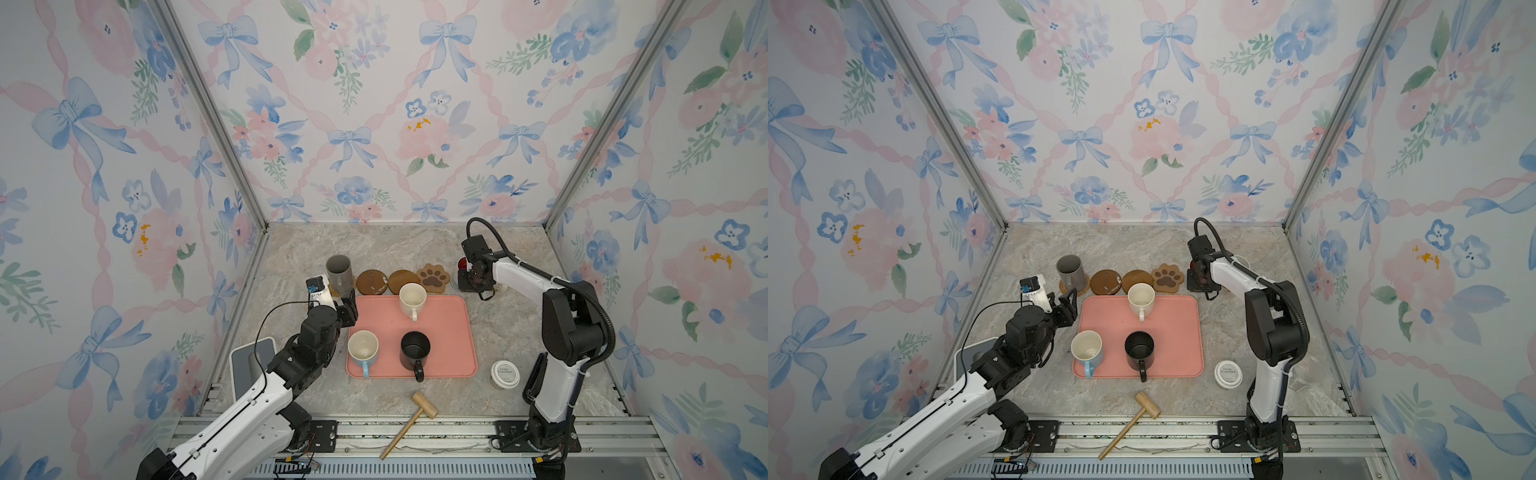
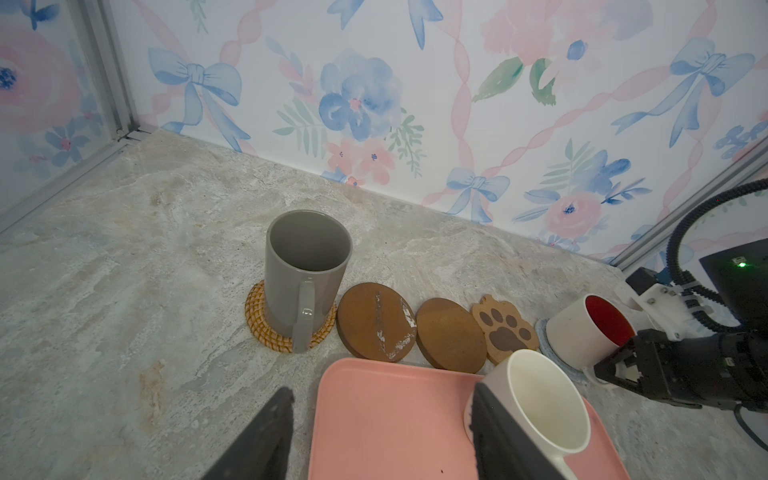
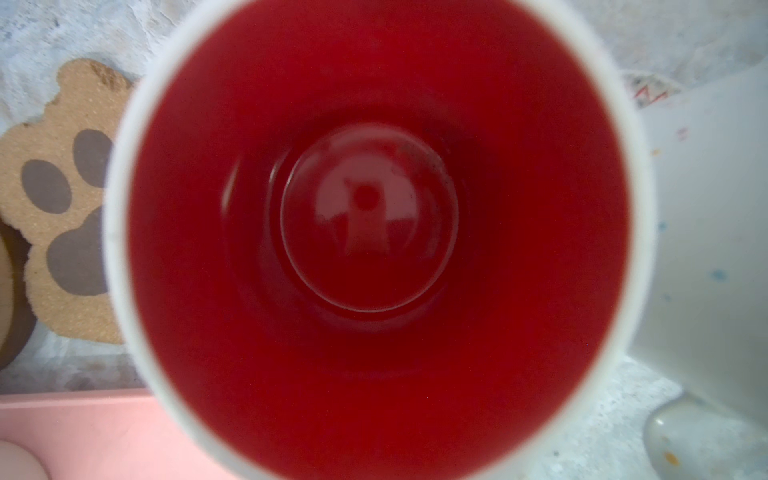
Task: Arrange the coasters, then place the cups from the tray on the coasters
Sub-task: 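Lower the red-lined mug onto the blue rope coaster with the right gripper, then open and raise the right gripper from the red-lined mug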
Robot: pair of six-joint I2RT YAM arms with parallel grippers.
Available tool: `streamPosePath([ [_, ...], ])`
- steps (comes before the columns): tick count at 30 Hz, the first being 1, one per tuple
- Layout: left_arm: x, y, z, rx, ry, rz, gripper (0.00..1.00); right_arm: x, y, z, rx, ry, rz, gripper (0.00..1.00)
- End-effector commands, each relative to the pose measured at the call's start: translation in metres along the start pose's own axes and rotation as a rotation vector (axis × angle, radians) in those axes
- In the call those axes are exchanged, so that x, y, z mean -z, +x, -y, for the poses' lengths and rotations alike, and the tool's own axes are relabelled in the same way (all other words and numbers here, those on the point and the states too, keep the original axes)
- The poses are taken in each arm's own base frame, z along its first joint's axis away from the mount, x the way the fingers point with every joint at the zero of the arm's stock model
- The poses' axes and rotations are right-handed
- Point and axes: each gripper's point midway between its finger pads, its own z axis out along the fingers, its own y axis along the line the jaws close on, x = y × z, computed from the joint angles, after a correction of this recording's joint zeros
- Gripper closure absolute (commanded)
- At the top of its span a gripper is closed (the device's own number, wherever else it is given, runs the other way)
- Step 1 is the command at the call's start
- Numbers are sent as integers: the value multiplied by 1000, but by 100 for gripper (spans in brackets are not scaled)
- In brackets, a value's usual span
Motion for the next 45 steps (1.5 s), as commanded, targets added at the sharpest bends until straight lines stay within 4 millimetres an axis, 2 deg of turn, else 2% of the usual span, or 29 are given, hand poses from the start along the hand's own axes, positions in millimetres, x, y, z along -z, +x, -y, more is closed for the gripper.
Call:
streamPosePath([
  [1, 3, 0, -2, -22, -10, 3, 36, 2, -10, 4, -22, 7, 45, 100],
  [7, 3, 0, -3, -24, -12, 4, 36, 0, -6, 5, -25, 10, 28, 99],
  [14, 4, -1, -4, -25, -17, 6, 36, 1, 0, 4, -34, -4, 22, 65],
  [17, 4, -1, -4, -24, -15, 8, 36, 2, 1, 4, -37, -7, 23, 58],
  [23, 5, -2, -4, -25, -13, 9, 36, 9, 2, 5, -45, -10, 32, 52],
  [27, 5, -1, -4, -30, -15, 9, 36, 20, 3, 6, -48, -6, 48, 51],
  [30, 4, -1, -2, -58, -7, 1, 36, 37, 9, 10, -37, 43, 52, 51],
  [36, 7, -1, 3, -90, 18, -26, 36, 90, 18, 5, 6, 112, 175, 44],
  [41, 13, -3, -1, -125, -9, -66, 36, 149, 10, -18, -12, 86, 362, 38],
  [45, 19, -1, 5, -128, 22, -116, 37, 184, -4, -39, -32, 6, 478, 36],
])
